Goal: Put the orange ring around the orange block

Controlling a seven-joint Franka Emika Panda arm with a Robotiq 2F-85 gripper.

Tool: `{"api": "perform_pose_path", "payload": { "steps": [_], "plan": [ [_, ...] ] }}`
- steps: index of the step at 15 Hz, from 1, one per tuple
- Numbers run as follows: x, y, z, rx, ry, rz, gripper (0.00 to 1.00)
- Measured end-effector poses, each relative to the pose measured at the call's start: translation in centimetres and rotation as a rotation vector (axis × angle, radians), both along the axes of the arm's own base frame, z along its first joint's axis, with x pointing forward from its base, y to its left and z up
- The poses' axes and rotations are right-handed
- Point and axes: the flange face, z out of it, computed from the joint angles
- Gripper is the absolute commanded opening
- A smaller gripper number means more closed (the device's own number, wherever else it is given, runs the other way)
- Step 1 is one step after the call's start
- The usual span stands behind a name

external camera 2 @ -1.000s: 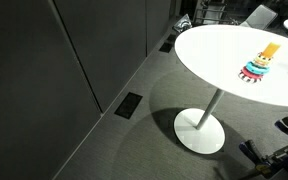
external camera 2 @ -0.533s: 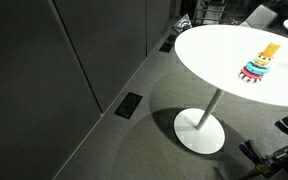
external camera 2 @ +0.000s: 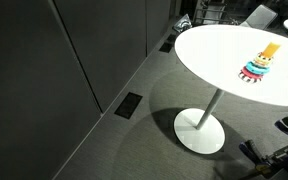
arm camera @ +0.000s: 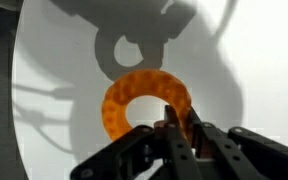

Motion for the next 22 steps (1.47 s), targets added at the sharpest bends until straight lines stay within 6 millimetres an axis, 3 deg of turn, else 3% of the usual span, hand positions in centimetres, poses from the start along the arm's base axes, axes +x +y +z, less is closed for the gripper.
{"api": "perform_pose_path", "payload": {
  "steps": [7,15,16,22],
  "plan": [
    [3.3,6.3,6.5,0.015,0.052,0.2,0.06],
    [4.6,14.0,11.0,-0.019,0.049,0.441,0.05],
    [4.5,14.9,11.4,-0.017,0.043,0.459,0.12],
    [3.5,16.1,12.6,-0.015,0.028,0.481,0.12]
  ]
}}
